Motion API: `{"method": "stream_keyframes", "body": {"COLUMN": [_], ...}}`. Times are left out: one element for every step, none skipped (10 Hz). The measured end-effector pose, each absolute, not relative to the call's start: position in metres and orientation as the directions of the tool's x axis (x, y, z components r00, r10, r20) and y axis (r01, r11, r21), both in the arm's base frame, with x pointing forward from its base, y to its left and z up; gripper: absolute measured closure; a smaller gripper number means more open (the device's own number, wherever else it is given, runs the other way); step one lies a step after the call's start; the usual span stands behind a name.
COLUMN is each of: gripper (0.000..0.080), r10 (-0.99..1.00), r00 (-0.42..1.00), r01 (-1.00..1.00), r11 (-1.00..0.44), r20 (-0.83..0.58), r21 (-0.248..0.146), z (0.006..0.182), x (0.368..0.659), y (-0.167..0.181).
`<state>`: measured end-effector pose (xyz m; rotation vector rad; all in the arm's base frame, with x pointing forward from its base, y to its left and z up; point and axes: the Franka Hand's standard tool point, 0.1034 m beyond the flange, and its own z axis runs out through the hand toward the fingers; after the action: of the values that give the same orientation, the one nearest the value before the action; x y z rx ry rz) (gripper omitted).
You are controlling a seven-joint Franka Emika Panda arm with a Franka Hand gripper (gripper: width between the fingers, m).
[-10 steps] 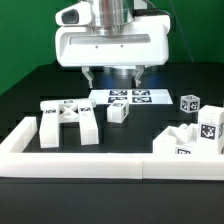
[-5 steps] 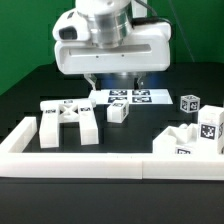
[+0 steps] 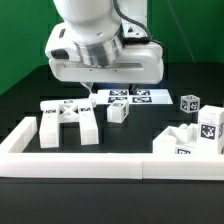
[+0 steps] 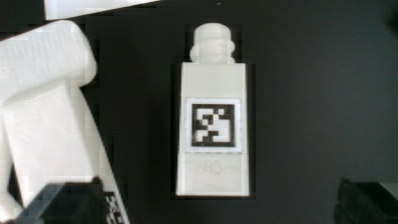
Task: Assemble chair
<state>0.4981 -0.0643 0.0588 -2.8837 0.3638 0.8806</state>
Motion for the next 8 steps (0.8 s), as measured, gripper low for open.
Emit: {"method": "stream_keyframes", "body": {"gripper": [0.0151,0.0151,0.0151,0.0151,0.0151,0.0151,0.0151,0.0151], "r10": [-0.195,-0.193,-0.193,-0.193,-0.179,-0.170,-0.156,-0.144], "r00": [0.797,0.788,0.790,0.789,0.741,0.706,0.655,0.606], "r01": [-0.258,-0.259,-0.258,-0.258,-0.261,-0.260,-0.261,-0.262], "r11": [-0.966,-0.965,-0.966,-0.966,-0.965,-0.965,-0.965,-0.965], "r20": [-0.571,-0.585,-0.582,-0.583,-0.647,-0.687,-0.739,-0.783], "r21": [-0.030,-0.030,-0.030,-0.030,-0.031,-0.028,-0.027,-0.024], "z": [0.057,0.057,0.056,0.056,0.059,0.056,0.056,0.055], "x": [0.496,0.493,0.494,0.494,0.485,0.486,0.483,0.482], "y": [-0.065,-0.065,-0.065,-0.065,-0.062,-0.063,-0.062,-0.063]}}
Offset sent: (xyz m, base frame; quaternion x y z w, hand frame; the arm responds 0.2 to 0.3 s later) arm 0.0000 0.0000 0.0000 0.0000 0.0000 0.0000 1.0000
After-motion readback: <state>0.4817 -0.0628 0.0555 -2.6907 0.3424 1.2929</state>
